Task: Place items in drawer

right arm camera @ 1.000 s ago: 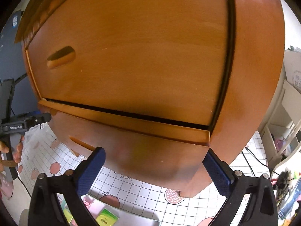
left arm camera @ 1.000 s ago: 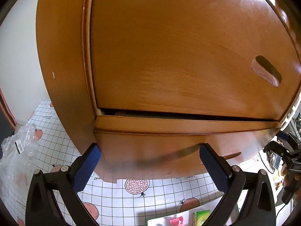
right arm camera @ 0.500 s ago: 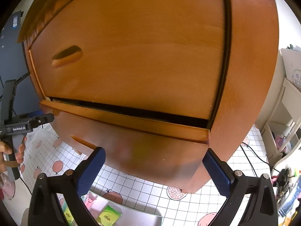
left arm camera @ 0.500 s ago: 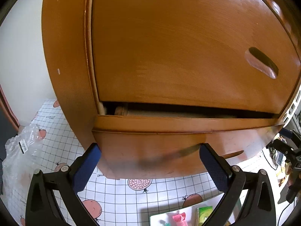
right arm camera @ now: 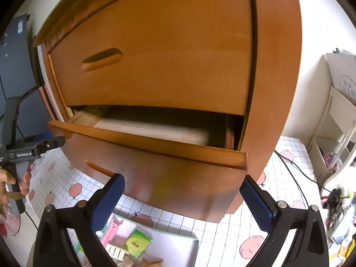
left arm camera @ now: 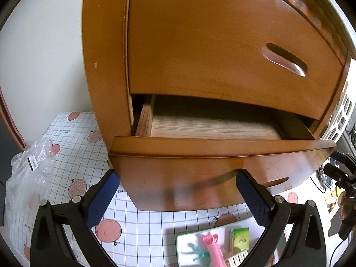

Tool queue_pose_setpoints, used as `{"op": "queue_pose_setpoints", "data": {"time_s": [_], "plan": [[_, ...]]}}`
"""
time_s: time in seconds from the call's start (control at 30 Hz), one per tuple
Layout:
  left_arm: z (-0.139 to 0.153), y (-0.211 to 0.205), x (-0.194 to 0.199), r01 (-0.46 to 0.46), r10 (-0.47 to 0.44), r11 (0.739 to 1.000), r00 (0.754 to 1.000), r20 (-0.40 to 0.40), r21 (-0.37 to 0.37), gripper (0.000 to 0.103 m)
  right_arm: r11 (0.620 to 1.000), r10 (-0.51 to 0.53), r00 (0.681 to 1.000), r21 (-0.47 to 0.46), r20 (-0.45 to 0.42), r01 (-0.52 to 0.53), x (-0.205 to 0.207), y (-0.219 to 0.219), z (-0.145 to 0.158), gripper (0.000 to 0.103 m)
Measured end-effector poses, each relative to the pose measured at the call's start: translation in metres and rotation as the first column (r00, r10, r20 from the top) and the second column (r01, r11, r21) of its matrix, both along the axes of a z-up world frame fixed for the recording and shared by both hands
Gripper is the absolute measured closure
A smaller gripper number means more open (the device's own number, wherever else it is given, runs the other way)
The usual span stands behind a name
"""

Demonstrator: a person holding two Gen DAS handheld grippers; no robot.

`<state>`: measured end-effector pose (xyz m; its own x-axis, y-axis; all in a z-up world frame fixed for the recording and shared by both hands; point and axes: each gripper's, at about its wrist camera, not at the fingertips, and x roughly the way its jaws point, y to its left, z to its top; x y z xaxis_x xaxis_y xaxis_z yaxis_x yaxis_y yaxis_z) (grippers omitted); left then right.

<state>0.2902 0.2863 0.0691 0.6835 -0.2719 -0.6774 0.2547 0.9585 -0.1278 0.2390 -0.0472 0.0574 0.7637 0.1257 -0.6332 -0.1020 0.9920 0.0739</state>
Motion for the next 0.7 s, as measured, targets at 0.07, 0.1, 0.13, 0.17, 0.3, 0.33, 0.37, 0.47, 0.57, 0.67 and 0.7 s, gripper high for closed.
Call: {"op": "queue_pose_setpoints", "data": {"time_s": [0.07, 0.1, 0.13, 0.17, 0.3, 0.33, 0.37, 0.47, 0.57, 0.67, 0.7], "plan": [[0.0, 0.002, -0.006, -0.001, 0.001, 1.0, 1.0, -0.001, -0.001, 0.0, 1.0, 0.001, 1.0, 0.001, 0.0, -0.001, -0.006, 0.001, -0.001, 0.0], [0.001, 0.004, -0.009, -0.002, 0.002, 1.0, 1.0, 0.0, -0.001, 0.0, 1.0, -0.001, 1.0, 0.0, 0.001, 0.001, -0.011, 0.004, -0.002, 0.0], [0.001, 0.005, -0.013, -0.004, 0.004, 1.0, 1.0, 0.001, -0.002, 0.0, 1.0, -0.002, 1.0, -0.001, 0.001, 0.002, -0.013, 0.004, -0.002, 0.0], [0.0, 0.005, -0.015, -0.004, 0.004, 1.0, 1.0, 0.002, -0.002, 0.0, 1.0, -0.003, 1.0, -0.001, 0.002, 0.003, -0.016, 0.005, -0.001, 0.0], [0.002, 0.01, -0.023, -0.007, 0.007, 1.0, 1.0, 0.001, -0.003, 0.0, 1.0, -0.014, 1.0, 0.009, 0.004, 0.014, -0.03, 0.007, 0.001, 0.0], [0.004, 0.008, -0.024, -0.008, 0.008, 1.0, 1.0, 0.001, -0.003, 0.0, 1.0, -0.017, 1.0, 0.013, 0.004, 0.017, -0.03, 0.008, 0.001, 0.0], [0.004, 0.008, -0.024, -0.009, 0.009, 1.0, 1.0, 0.001, -0.004, 0.0, 1.0, -0.021, 1.0, 0.017, 0.004, 0.02, -0.032, 0.008, 0.001, 0.0], [0.001, 0.004, -0.027, -0.027, 0.027, 1.0, 1.0, -0.004, -0.005, 0.0, 0.999, -0.028, 1.0, 0.02, 0.005, 0.028, -0.036, 0.008, 0.001, 0.0], [-0.005, 0.004, -0.028, -0.048, 0.047, 0.998, 0.998, -0.037, -0.029, 0.0, 0.999, -0.037, 0.999, 0.019, -0.001, 0.037, -0.039, 0.007, -0.004, 0.0], [-0.007, 0.004, -0.039, -0.096, 0.095, 0.995, 0.994, -0.046, -0.025, 0.0, 0.998, -0.041, 0.999, 0.048, -0.011, 0.042, -0.044, 0.004, -0.003, 0.0], [-0.006, 0.004, -0.045, -0.112, 0.11, 0.993, 0.993, -0.049, -0.035, 0.0, 0.997, -0.047, 0.999, 0.055, -0.013, 0.047, -0.046, 0.004, -0.002, 0.0]]}}
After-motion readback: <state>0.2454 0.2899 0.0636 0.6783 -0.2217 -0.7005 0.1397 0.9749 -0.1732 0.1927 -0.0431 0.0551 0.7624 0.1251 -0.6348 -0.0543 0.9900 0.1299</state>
